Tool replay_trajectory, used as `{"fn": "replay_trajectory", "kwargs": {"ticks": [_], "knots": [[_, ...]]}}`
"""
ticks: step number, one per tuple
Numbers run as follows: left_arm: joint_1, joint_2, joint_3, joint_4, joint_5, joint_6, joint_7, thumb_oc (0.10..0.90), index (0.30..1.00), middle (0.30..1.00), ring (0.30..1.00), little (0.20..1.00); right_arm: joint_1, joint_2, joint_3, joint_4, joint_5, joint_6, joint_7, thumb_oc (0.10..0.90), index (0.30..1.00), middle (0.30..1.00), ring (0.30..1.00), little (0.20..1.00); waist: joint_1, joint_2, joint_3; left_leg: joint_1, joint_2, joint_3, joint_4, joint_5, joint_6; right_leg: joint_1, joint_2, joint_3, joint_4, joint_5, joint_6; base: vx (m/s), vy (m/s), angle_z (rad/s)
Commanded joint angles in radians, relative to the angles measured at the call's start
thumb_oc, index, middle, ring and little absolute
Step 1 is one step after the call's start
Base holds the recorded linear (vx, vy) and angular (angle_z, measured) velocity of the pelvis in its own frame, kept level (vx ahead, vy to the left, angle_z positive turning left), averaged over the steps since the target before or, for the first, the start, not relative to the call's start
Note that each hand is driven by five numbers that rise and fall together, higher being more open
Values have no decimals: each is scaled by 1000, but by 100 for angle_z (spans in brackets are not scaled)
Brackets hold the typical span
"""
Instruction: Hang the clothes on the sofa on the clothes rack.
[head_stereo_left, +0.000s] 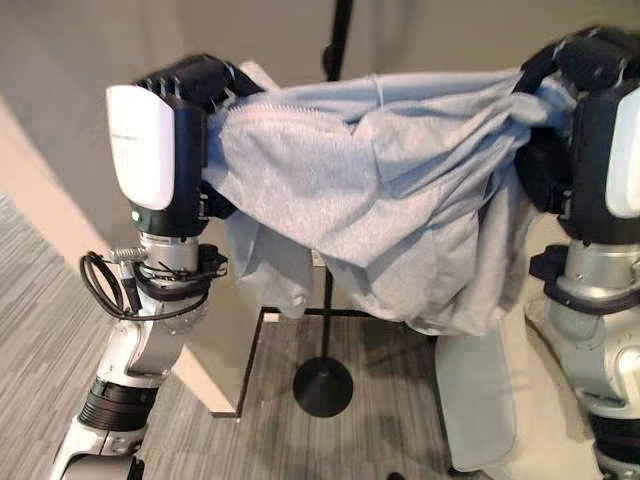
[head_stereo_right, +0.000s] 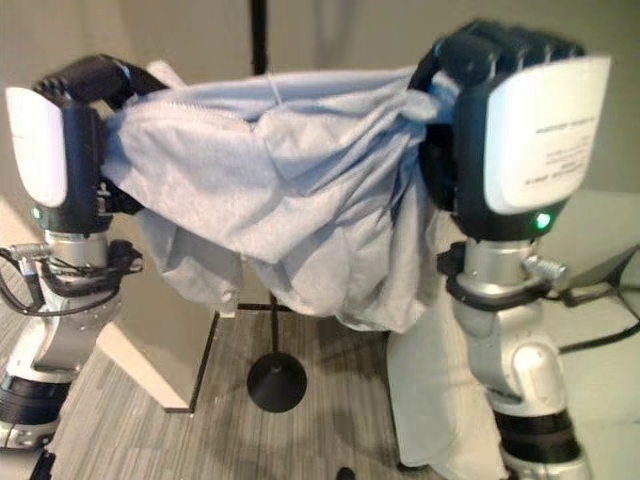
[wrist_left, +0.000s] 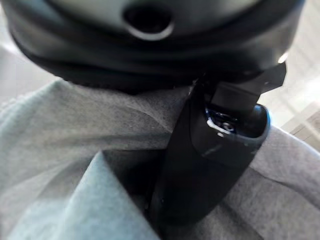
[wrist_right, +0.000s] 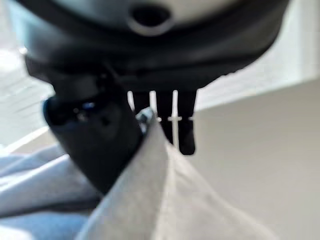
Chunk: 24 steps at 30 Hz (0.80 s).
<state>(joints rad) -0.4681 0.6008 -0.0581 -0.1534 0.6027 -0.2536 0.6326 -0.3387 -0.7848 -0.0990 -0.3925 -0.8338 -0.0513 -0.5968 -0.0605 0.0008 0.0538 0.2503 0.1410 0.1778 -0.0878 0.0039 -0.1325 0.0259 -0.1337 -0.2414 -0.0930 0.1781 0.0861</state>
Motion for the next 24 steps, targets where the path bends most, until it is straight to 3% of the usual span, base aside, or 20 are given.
{"fn": "replay_trajectory", "kwargs": {"ticks": [1, 4, 6, 16, 20, 22, 24], "knots": [[-205, 154, 108, 186, -24, 141, 147, 400, 300, 300, 300, 300, -150, -53, -140, 112, 69, 128, -101, 400, 300, 300, 300, 300, 9, -11, -88, -2, 54, 3, 23, -79, 1, -13, -37, -24, 9, -85, 82, 109, -108, -9], [-256, 200, 97, 250, -29, 163, 158, 400, 300, 300, 300, 300, -192, -93, -105, 175, 101, 121, -105, 400, 300, 300, 300, 300, 12, -6, -91, -5, 74, 4, 39, -57, -14, -7, -17, -25, 7, -99, 72, 84, -77, -10], [-323, 292, 67, 369, -38, 194, 168, 400, 300, 300, 300, 300, -259, -153, -29, 276, 157, 96, -101, 400, 300, 300, 300, 300, 20, -2, -90, -10, 96, -2, 68, -23, -31, -1, 8, -27, 6, -114, 57, 84, -88, -5], [-335, 506, -2, 653, -45, 275, 113, 400, 300, 300, 300, 300, -321, -277, 143, 475, 301, 9, 32, 400, 300, 300, 300, 300, 37, 2, -93, 3, 142, -5, 76, 72, -65, 21, 51, -45, 6, -147, 31, 75, -37, 10], [-316, 538, -10, 725, -72, 282, 100, 400, 300, 300, 300, 300, -349, -305, 194, 541, 324, -1, 50, 400, 300, 300, 300, 300, 45, 0, -93, 1, 149, -11, 66, 98, -72, 18, 56, -52, 6, -149, 30, 48, 7, 18], [-324, 548, -69, 827, -115, 271, 74, 400, 300, 300, 300, 300, -454, -332, 323, 672, 357, 2, 73, 400, 300, 300, 300, 300, 49, -5, -94, -6, 153, -16, 53, 127, -77, 7, 55, -55, 6, -145, 30, 45, 26, 13], [-342, 508, -133, 875, -125, 258, 46, 400, 300, 300, 300, 300, -503, -331, 391, 763, 379, 8, 87, 400, 300, 300, 300, 300, 50, -12, -90, -13, 155, -18, 43, 134, -78, -1, 52, -59, 6, -142, 32, 10, 12, 7]]}}
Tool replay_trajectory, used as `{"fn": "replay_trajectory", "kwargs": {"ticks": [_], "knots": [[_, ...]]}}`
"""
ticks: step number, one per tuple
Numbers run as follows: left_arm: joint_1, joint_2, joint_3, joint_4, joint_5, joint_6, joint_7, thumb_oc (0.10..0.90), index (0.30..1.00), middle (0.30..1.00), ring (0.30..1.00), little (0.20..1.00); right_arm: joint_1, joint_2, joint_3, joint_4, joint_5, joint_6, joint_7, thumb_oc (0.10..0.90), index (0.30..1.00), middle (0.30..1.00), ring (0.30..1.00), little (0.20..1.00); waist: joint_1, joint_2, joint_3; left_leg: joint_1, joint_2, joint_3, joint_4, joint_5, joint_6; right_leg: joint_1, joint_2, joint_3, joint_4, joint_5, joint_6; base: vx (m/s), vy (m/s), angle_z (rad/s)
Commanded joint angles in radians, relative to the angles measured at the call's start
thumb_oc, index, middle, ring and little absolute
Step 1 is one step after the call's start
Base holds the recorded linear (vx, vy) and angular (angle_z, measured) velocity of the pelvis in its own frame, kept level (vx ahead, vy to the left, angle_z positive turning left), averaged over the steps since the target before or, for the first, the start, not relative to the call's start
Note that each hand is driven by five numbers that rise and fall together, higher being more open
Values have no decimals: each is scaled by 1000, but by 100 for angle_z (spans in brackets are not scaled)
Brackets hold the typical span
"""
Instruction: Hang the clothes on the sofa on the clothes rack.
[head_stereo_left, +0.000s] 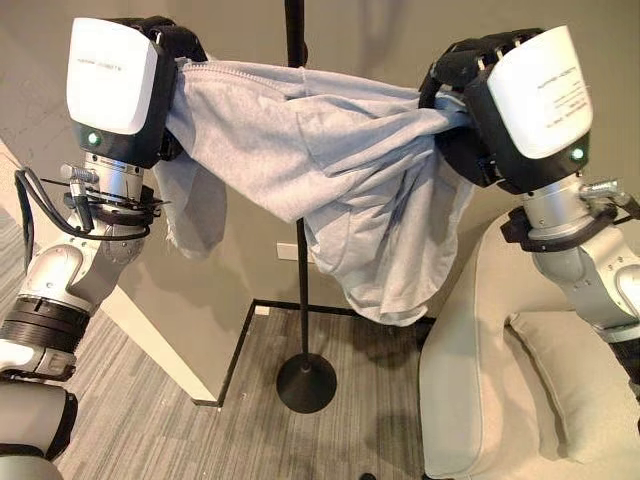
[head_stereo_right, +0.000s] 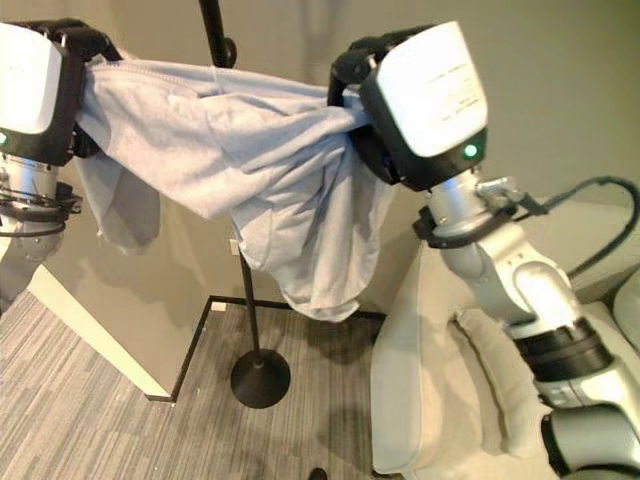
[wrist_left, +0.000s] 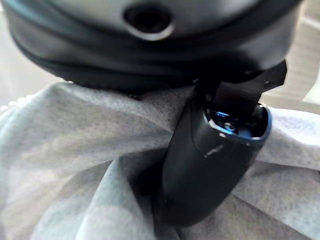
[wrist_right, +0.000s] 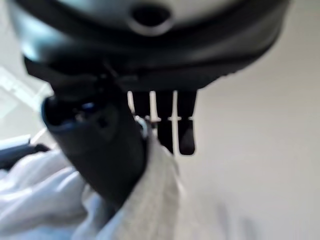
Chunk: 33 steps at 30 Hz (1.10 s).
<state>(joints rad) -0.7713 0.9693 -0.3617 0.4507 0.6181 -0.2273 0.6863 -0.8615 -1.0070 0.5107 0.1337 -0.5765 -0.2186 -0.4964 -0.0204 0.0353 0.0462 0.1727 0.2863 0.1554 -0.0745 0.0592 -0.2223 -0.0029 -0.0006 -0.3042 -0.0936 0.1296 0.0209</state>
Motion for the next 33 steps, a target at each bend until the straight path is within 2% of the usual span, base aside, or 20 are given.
{"fn": "replay_trajectory", "kwargs": {"ticks": [1, 5, 6, 7, 9, 12, 15, 16, 17, 18, 19, 20, 21, 22, 23, 24, 25, 26, 27, 33], "knots": [[-51, 125, 143, 298, -143, 225, -14, 400, 300, 300, 300, 300, -2, -108, -194, 276, 130, 177, -12, 400, 300, 300, 300, 300, 9, -46, -82, 63, 11, 4, 23, 80, 11, 25, -82, 4, 6, -94, 98, 11, 9, 25], [-154, 34, 3, 463, -187, 216, -44, 400, 300, 300, 300, 300, -141, -80, -63, 459, 171, 203, -6, 400, 300, 300, 300, 300, -1, -47, -68, 39, 13, 11, -7, 96, 4, -11, -86, 8, 6, -84, 105, -34, 9, 10], [-159, 34, 0, 468, -188, 215, -43, 400, 300, 300, 300, 300, -148, -80, -57, 465, 173, 202, -7, 400, 300, 300, 300, 300, -1, -46, -68, 37, 13, 11, -7, 96, 4, -13, -86, 8, 6, -84, 105, -103, 1, -12], [-211, 5, -46, 543, -210, 214, -52, 400, 300, 300, 300, 300, -206, -62, -8, 535, 197, 205, -2, 400, 300, 300, 300, 300, -8, -44, -56, 13, 14, 14, -13, 104, -2, -38, -90, 7, 6, -76, 108, -114, -1, -5], [-218, -15, -54, 563, -220, 213, -57, 400, 300, 300, 300, 300, -209, -51, 1, 555, 208, 205, -1, 400, 300, 300, 300, 300, -9, -44, -50, 2, 17, 13, -13, 110, -4, -46, -92, 4, 6, -74, 110, -107, -6, 1], [-173, -60, -21, 556, -232, 216, -69, 400, 300, 300, 300, 300, -139, -24, -37, 493, 211, 211, 25, 400, 300, 300, 300, 300, -17, -39, -34, -25, 24, 21, -13, 121, -13, -62, -98, -4, 6, -75, 109, -62, -11, 5], [-23, -175, 92, 476, -291, 195, -68, 400, 300, 300, 300, 300, 97, 67, -171, 350, 238, 190, 45, 400, 300, 300, 300, 300, -24, -29, -24, -38, 37, 35, -13, 126, -21, -58, -98, -22, 6, -87, 105, -40, -21, 11], [-18, -176, 91, 470, -290, 197, -69, 400, 300, 300, 300, 300, 110, 66, -180, 340, 236, 193, 47, 400, 300, 300, 300, 300, -24, -31, -29, -42, 35, 33, -13, 130, -20, -62, -100, -23, 6, -84, 104, -2, -11, 10], [32, -216, 128, 421, -317, 188, -70, 400, 300, 300, 300, 300, 168, 94, -211, 302, 253, 183, 56, 400, 300, 300, 300, 300, -22, -28, -27, -40, 37, 35, -13, 129, -22, -56, -99, -25, 6, -88, 102, -3, -20, 6], [111, -307, 195, 355, -406, 155, -66, 400, 300, 300, 300, 300, 248, 169, -247, 259, 297, 158, 58, 400, 300, 300, 300, 300, -16, -24, -24, -34, 39, 36, -13, 130, -22, -42, -97, -29, 6, -96, 96, 13, -26, 20], [181, -424, 256, 264, -570, 90, -82, 400, 300, 300, 300, 300, 291, 236, -250, 245, 331, 136, 65, 400, 300, 300, 300, 300, -6, -19, -18, -26, 42, 35, -13, 128, -23, -29, -95, -31, 6, -104, 92, -9, -23, 25], [248, -528, 302, 169, -755, 35, -110, 400, 300, 300, 300, 300, 326, 309, -251, 212, 392, 115, 74, 400, 300, 300, 300, 300, -2, -15, -15, -26, 42, 31, -13, 134, -21, -23, -97, -37, 6, -103, 86, -9, -2, 21], [297, -649, 328, 70, -1023, -37, -168, 400, 300, 300, 300, 300, 361, 395, -237, 166, 469, 94, 110, 400, 300, 300, 300, 300, 3, -7, -12, -17, 45, 30, -13, 135, -20, -11, -95, -41, 6, -110, 82, -27, 9, 8], [320, -692, 326, 20, -1136, -64, -194, 400, 300, 300, 300, 300, 380, 437, -233, 144, 518, 85, 119, 400, 300, 300, 300, 300, 3, -6, -15, -22, 43, 26, -13, 140, -19, -12, -97, -44, 6, -108, 80, -5, 22, 5], [371, -776, 294, -76, -1337, -80, -273, 400, 300, 300, 300, 300, 423, 528, -221, 95, 646, 61, 168, 400, 300, 300, 300, 300, 4, -2, -14, -19, 44, 24, -13, 143, -18, -5, -98, -46, 6, -107, 78, 0, 19, 12], [395, -817, 262, -109, -1437, -81, -316, 400, 300, 300, 300, 300, 444, 615, -200, 79, 775, 37, 214, 400, 300, 300, 300, 300, 5, 1, -16, -13, 45, 23, -13, 145, -20, 2, -97, -47, 6, -107, 77, 18, 19, 12], [401, -842, 250, -117, -1488, -79, -329, 522, 484, 484, 484, 484, 454, 663, -182, 81, 859, 26, 236, 417, 326, 326, 326, 326, 6, 1, -20, -10, 46, 23, -13, 145, -20, 6, -98, -48, 6, -107, 77, 27, 16, 16], [417, -865, 228, -142, -1502, -73, -338, 800, 900, 900, 900, 900, 471, 714, -155, 84, 959, 16, 267, 596, 594, 594, 594, 594, 6, 2, -25, -7, 46, 21, -13, 144, -21, 10, -98, -48, 6, -107, 76, 14, 17, 11], [432, -873, 216, -156, -1489, -64, -344, 800, 900, 900, 900, 900, 478, 734, -135, 79, 1011, 13, 287, 800, 900, 900, 900, 900, 7, 1, -26, -4, 44, 22, -13, 141, -22, 11, -99, -46, 6, -106, 75, 18, 21, 8], [503, -829, 243, -197, -1399, -61, -371, 800, 900, 900, 900, 900, 507, 651, -161, 11, 990, 7, 355, 800, 900, 900, 900, 900, 11, -4, -40, 7, 45, 33, -13, 140, -25, 21, -99, -47, 6, -105, 77, 0, 0, 0]]}}
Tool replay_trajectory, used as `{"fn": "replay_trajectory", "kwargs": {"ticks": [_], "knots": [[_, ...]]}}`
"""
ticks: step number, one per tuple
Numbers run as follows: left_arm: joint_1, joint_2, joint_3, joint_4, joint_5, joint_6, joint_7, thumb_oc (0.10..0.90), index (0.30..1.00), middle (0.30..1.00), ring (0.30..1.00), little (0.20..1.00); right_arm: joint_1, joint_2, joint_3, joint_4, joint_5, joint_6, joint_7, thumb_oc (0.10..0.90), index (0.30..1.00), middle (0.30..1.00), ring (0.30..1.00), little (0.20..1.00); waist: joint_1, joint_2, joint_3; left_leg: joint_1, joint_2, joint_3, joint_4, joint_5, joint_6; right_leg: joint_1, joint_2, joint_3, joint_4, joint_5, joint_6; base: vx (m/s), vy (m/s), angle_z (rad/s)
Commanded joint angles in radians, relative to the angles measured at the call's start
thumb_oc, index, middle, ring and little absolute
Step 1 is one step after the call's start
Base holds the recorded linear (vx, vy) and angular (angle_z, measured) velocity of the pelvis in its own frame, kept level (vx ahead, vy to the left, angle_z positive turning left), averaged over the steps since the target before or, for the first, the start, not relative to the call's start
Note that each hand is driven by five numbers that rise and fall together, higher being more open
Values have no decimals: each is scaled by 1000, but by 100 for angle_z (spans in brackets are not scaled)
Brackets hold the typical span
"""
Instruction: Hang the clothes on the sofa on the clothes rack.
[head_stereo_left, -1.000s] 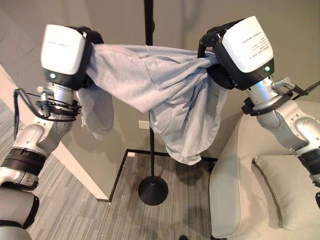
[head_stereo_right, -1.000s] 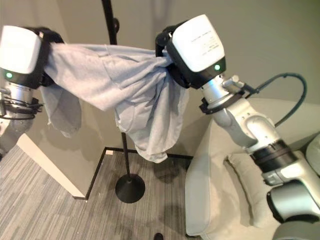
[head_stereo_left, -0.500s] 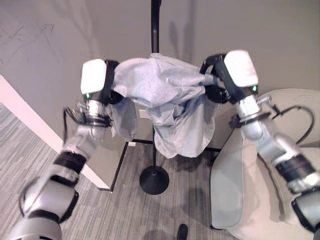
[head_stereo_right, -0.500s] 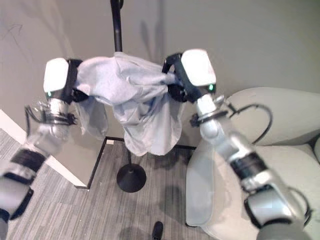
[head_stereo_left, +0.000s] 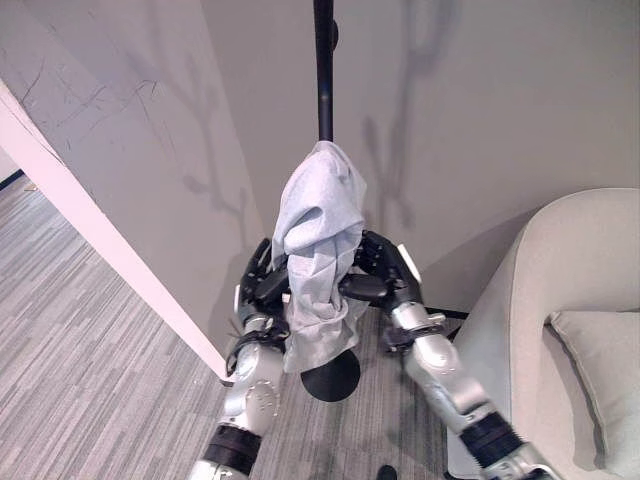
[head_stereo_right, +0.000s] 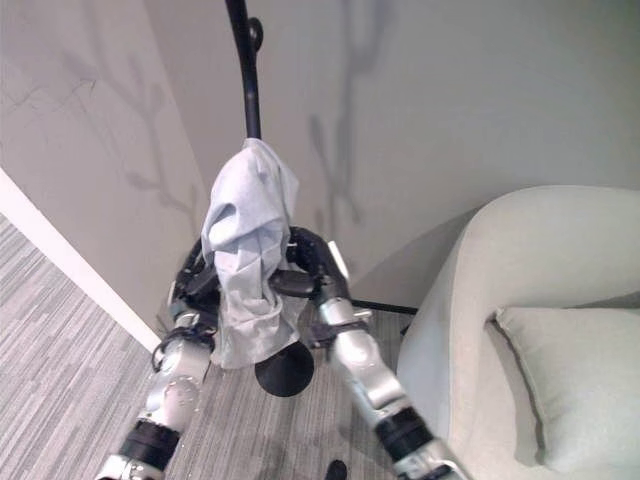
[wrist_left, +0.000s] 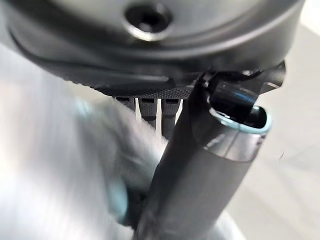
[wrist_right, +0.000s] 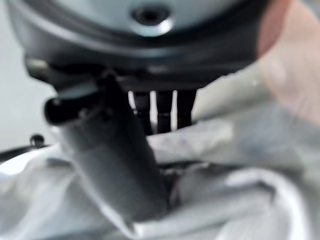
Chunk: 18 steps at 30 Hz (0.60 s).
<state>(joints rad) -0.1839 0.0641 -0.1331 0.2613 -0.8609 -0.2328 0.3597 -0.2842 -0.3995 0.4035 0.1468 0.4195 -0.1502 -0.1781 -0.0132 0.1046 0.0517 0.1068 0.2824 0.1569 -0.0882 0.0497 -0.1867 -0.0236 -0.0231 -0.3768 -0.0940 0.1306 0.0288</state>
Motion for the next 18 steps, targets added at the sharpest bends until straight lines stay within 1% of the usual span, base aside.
{"fn": "replay_trajectory", "kwargs": {"ticks": [1, 4, 6, 7, 8, 9, 10, 11, 12, 13, 14, 15, 16, 18], "knots": [[-62, 91, 22, -15, 111, -45, -51, 800, 900, 900, 900, 900, -62, -10, -74, -29, -38, -64, 62, 800, 900, 900, 900, 900, 4, -75, -48, 73, 50, 32, 1, 150, -60, 44, -77, 25, 7, -107, 70, 23, 11, -4], [-5, 128, 32, -67, 139, -24, -100, 800, 900, 900, 900, 900, -48, -110, -117, -96, -102, -65, 97, 800, 900, 900, 900, 900, 3, -75, -49, 73, 49, 31, 1, 150, -60, 44, -77, 25, 7, -105, 73, 13, 8, 2], [43, 163, 46, -89, 186, -10, -137, 800, 900, 900, 900, 900, -47, -184, -150, -128, -140, -75, 120, 800, 900, 900, 900, 900, 5, -76, -51, 75, 51, 34, 1, 151, -61, 43, -76, 26, 7, -102, 75, 9, 6, 3], [88, 235, 67, -108, 284, -3, -210, 800, 900, 900, 900, 900, -37, -263, -193, -170, -154, -97, 158, 800, 900, 900, 900, 900, 5, -76, -47, 83, 56, 41, 1, 147, -64, 45, -73, 31, 7, -102, 78, 3, 12, -5], [88, 235, 67, -108, 284, -3, -210, 800, 900, 900, 900, 900, -36, -263, -194, -170, -154, -97, 158, 800, 900, 900, 900, 900, 4, -78, -50, 78, 54, 40, 1, 149, -63, 41, -75, 30, 7, -100, 77, 15, 19, -6], [138, 308, 91, -120, 353, -23, -292, 800, 900, 900, 900, 900, -20, -327, -248, -200, -130, -128, 211, 800, 900, 900, 900, 900, 1, -79, -49, 82, 57, 47, 1, 143, -64, 40, -74, 35, 7, -100, 81, 25, 15, -3], [160, 348, 105, -124, 371, -35, -333, 800, 900, 900, 900, 900, -1, -359, -283, -214, -113, -140, 240, 800, 900, 900, 900, 900, 2, -78, -50, 90, 60, 52, 1, 137, -65, 46, -70, 38, 7, -104, 83, 24, 14, -4], [159, 349, 104, -124, 371, -36, -333, 800, 900, 900, 900, 900, 0, -359, -285, -215, -113, -140, 240, 800, 900, 900, 900, 900, 2, -80, -51, 87, 58, 51, 1, 139, -64, 43, -72, 37, 7, -101, 83, 15, 7, -3], [174, 374, 114, -117, 383, -45, -362, 800, 900, 900, 900, 900, 11, -376, -306, -218, -99, -148, 257, 800, 900, 900, 900, 900, 1, -81, -53, 87, 59, 53, 1, 138, -64, 42, -72, 39, 7, -102, 83, -1, 13, -7], [189, 409, 129, -111, 392, -54, -402, 800, 900, 900, 900, 900, 28, -400, -336, -226, -84, -158, 285, 800, 900, 900, 900, 900, 0, -80, -53, 89, 60, 56, 1, 136, -64, 42, -71, 41, 7, -102, 84, 9, 20, -8], [223, 456, 157, -108, 412, -67, -453, 800, 900, 900, 900, 900, 67, -449, -389, -248, -54, -169, 344, 800, 900, 900, 900, 900, -4, -81, -51, 91, 60, 59, 1, 133, -63, 43, -70, 44, 7, -103, 86, 7, 16, -8], [223, 457, 155, -107, 412, -68, -455, 800, 900, 900, 900, 900, 72, -450, -394, -250, -52, -169, 346, 800, 900, 900, 900, 900, -2, -81, -52, 91, 60, 59, 1, 133, -63, 43, -70, 44, 7, -104, 86, 1, 17, -4], [241, 479, 166, -105, 426, -76, -487, 800, 900, 900, 900, 900, 94, -471, -429, -253, -18, -172, 389, 800, 900, 900, 900, 900, -3, -81, -52, 92, 59, 61, 1, 128, -62, 43, -72, 44, 7, -104, 88, -4, 18, -6], [265, 493, 185, -92, 431, -86, -528, 800, 900, 900, 900, 900, 125, -485, -469, -245, 24, -171, 443, 800, 900, 900, 900, 900, -5, -82, -52, 93, 58, 65, 1, 120, -61, 44, -76, 46, 7, -103, 90, -10, 23, -7]]}}
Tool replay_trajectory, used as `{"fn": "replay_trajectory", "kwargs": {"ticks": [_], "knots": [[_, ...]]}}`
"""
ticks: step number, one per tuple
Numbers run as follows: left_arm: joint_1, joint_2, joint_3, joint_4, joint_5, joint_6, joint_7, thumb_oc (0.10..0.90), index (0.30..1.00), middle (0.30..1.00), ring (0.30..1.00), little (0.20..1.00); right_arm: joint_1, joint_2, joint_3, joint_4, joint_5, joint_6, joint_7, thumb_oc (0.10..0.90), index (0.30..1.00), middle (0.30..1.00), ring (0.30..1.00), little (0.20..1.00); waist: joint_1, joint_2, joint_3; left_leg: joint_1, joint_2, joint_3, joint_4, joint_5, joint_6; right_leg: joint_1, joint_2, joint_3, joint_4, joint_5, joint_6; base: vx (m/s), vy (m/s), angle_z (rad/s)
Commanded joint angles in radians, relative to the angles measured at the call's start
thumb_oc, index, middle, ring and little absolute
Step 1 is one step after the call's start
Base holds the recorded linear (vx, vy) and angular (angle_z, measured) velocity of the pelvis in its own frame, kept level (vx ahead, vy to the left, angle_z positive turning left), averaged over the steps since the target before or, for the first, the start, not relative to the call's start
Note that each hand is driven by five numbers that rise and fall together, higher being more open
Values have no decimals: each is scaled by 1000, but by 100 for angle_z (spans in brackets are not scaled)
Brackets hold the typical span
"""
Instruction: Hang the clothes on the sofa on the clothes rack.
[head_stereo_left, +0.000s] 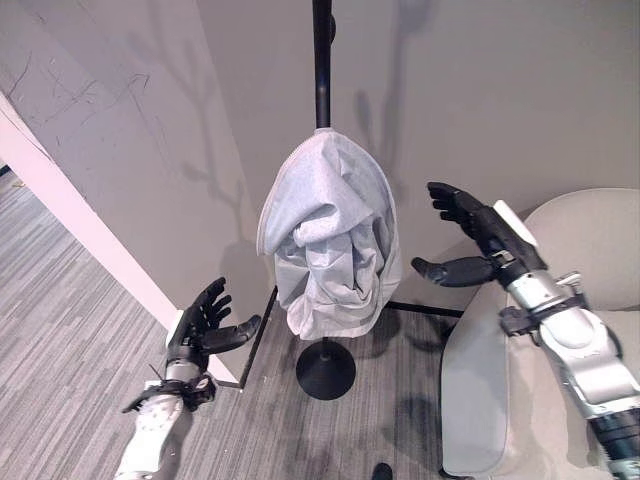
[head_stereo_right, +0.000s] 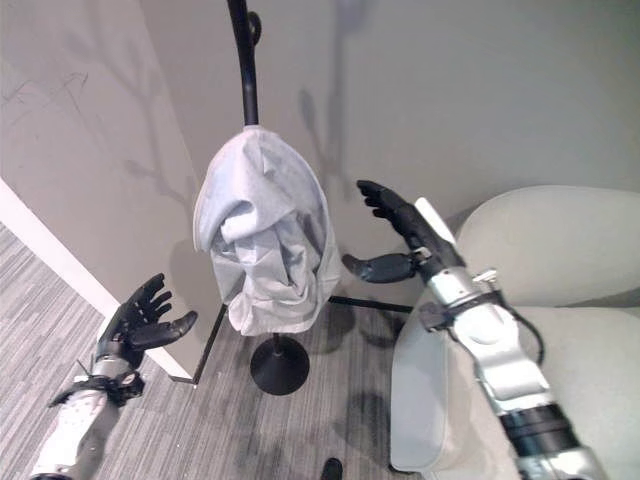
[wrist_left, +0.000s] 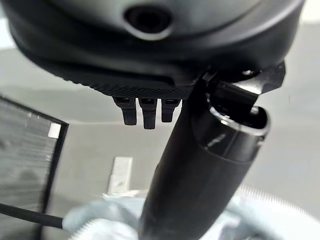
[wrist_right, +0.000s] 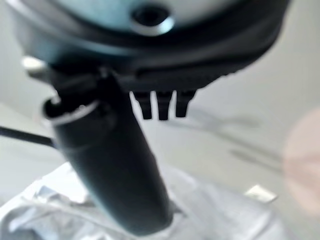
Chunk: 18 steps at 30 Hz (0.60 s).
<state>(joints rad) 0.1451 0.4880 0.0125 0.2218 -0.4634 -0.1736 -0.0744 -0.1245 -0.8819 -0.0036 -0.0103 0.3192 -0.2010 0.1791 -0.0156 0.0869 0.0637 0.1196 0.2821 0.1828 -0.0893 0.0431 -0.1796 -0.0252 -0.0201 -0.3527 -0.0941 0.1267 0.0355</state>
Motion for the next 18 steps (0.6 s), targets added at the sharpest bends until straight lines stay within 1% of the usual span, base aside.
{"fn": "replay_trajectory", "kwargs": {"ticks": [1, 2, 3, 4, 6, 7, 8, 9, 10, 12, 13, 14, 16, 18], "knots": [[-59, 65, 50, -35, 25, -147, -109, 800, 900, 900, 900, 900, -19, -13, -77, -89, 140, -117, 116, 800, 900, 900, 900, 900, -3, -64, -65, 83, 57, 41, 2, 122, -66, 45, -80, 23, 7, -98, 85, -18, 31, -3], [-46, 55, 67, -6, 24, -150, -124, 800, 900, 900, 900, 900, 4, -25, -104, -94, 190, -101, 179, 800, 900, 900, 900, 900, -5, -65, -66, 83, 55, 43, 2, 114, -65, 46, -83, 23, 7, -97, 86, -23, 36, 0], [-38, 36, 78, 24, -7, -147, -142, 800, 900, 900, 900, 900, 17, -33, -117, -91, 232, -89, 219, 800, 900, 900, 900, 900, -5, -66, -66, 83, 54, 44, 2, 111, -64, 46, -84, 21, 7, -96, 87, -21, 33, -1], [-30, 13, 89, 47, -40, -145, -166, 800, 900, 900, 900, 900, 27, -19, -134, -85, 282, -73, 258, 800, 900, 900, 900, 900, -6, -66, -67, 83, 53, 44, 2, 107, -64, 47, -86, 20, 7, -96, 88, 0, 0, 0], [-28, -25, 103, 110, -38, -154, -158, 800, 900, 900, 900, 900, 36, 50, -167, -35, 387, -39, 301, 800, 900, 900, 900, 900, -8, -66, -68, 83, 52, 45, 2, 98, -62, 47, -88, 20, 7, -96, 88, 0, 0, 0], [-32, -59, 113, 160, -58, -154, -146, 800, 900, 900, 900, 900, 35, 114, -180, 11, 452, -30, 303, 800, 900, 900, 900, 900, -6, -65, -65, 89, 53, 48, 2, 90, -63, 53, -88, 19, 7, -98, 88, 0, 0, 0], [-34, -58, 112, 162, -59, -155, -146, 800, 900, 900, 900, 900, 34, 114, -180, 12, 453, -30, 304, 800, 900, 900, 900, 900, -7, -67, -65, 85, 51, 46, 2, 93, -61, 50, -90, 18, 7, -95, 88, 0, 0, 0], [-42, -112, 138, 216, -148, -150, -142, 800, 900, 900, 900, 900, 30, 196, -185, 42, 524, -30, 291, 800, 900, 900, 900, 900, -6, -67, -64, 85, 50, 46, 2, 90, -61, 51, -92, 17, 7, -95, 87, 0, 0, 0], [-56, -180, 177, 283, -293, -139, -140, 800, 900, 900, 900, 900, 29, 304, -193, 74, 617, -36, 269, 800, 900, 900, 900, 900, -7, -67, -63, 84, 48, 44, 2, 85, -59, 51, -93, 16, 7, -94, 86, 0, 0, 0], [-79, -252, 233, 411, -431, -134, -93, 800, 900, 900, 900, 900, 61, 449, -202, 100, 717, -52, 239, 800, 900, 900, 900, 900, -10, -66, -62, 87, 47, 42, 2, 77, -57, 56, -94, 16, 7, -96, 84, 0, 0, 0], [-79, -277, 246, 485, -465, -123, -72, 800, 900, 900, 900, 900, 81, 516, -208, 122, 767, -52, 234, 800, 900, 900, 900, 900, -13, -64, -62, 89, 45, 38, 2, 74, -56, 58, -95, 16, 7, -98, 82, 0, 0, 0], [-74, -298, 254, 548, -483, -115, -51, 800, 900, 900, 900, 900, 96, 569, -206, 164, 809, -71, 215, 800, 900, 900, 900, 900, -15, -62, -61, 90, 44, 37, 2, 71, -55, 60, -95, 14, 7, -97, 81, 5, 11, 3], [-63, -317, 259, 680, -480, -84, -38, 800, 900, 900, 900, 900, 121, 636, -199, 269, 848, -86, 175, 800, 900, 900, 900, 900, -19, -57, -60, 90, 42, 34, 2, 67, -55, 63, -97, 9, 7, -98, 81, 0, 0, 0], [-53, -322, 255, 838, -432, -54, -43, 800, 900, 900, 900, 900, 144, 689, -181, 396, 890, -74, 159, 800, 900, 900, 900, 900, -21, -51, -58, 97, 42, 38, 2, 61, -56, 66, -97, 6, 9, -99, 80, 5, 14, 3]]}}
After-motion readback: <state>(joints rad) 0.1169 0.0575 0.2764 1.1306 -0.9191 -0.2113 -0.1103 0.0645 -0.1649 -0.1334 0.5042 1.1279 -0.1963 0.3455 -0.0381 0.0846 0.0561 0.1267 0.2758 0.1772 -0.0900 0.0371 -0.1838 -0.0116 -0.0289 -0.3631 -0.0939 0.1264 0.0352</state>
